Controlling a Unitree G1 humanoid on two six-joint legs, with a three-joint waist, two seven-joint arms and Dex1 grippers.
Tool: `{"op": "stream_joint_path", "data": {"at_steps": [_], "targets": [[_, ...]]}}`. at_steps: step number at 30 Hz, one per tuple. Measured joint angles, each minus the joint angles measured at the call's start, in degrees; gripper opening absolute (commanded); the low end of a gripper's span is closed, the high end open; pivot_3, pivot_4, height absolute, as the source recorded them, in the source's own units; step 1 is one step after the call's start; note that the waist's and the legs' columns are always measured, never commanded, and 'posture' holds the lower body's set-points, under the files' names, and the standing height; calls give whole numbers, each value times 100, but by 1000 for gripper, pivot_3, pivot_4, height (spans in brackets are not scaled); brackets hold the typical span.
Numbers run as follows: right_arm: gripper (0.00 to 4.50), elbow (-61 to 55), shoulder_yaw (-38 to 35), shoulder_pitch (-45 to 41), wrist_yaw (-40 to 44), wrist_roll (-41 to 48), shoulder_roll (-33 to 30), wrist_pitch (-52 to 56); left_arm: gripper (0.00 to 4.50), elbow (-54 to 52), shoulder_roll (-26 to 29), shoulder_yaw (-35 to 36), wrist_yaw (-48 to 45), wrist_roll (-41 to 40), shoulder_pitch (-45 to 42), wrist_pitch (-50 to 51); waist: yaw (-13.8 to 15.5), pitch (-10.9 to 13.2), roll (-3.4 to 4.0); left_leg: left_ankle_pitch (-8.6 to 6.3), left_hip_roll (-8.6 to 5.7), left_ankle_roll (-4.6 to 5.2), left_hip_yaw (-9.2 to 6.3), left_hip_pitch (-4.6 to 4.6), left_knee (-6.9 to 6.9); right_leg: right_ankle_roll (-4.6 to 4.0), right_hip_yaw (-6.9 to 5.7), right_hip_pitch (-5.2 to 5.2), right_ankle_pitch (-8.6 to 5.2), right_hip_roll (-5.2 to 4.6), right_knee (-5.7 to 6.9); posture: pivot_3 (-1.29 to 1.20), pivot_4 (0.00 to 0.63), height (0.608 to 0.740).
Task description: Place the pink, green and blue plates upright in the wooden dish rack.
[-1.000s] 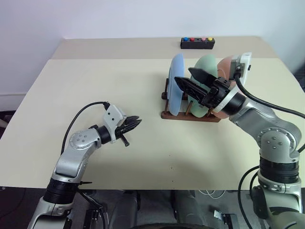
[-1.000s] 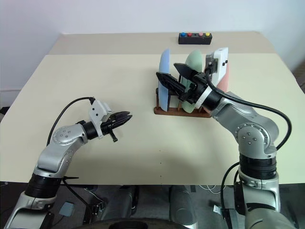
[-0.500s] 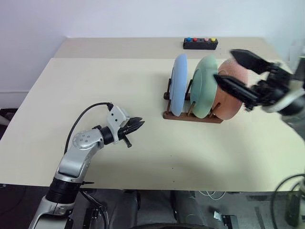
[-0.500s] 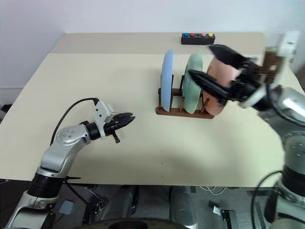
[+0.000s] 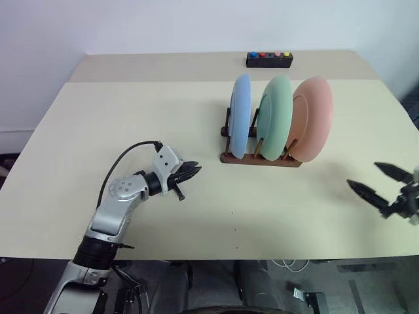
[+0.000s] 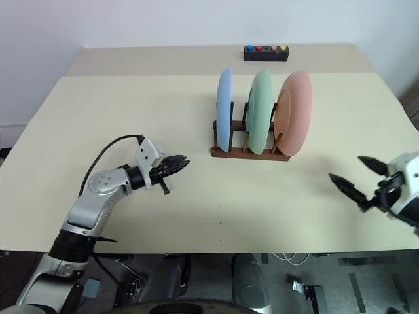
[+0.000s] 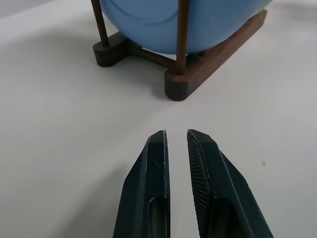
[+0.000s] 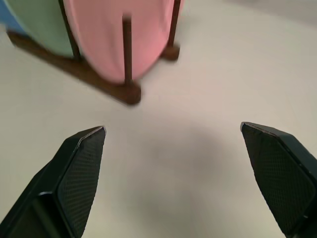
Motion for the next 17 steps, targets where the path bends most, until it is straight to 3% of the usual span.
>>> {"op": "stream_joint_path", "data": {"at_steps": [17], "targets": [[4449, 1225, 940, -1039, -54, -371, 509, -821, 598, -220, 88, 507, 523, 36, 860, -157, 27, -1, 0, 0, -1, 0, -5, 1, 0, 3, -1, 5, 1, -1, 1, 0, 150, 734]]}}
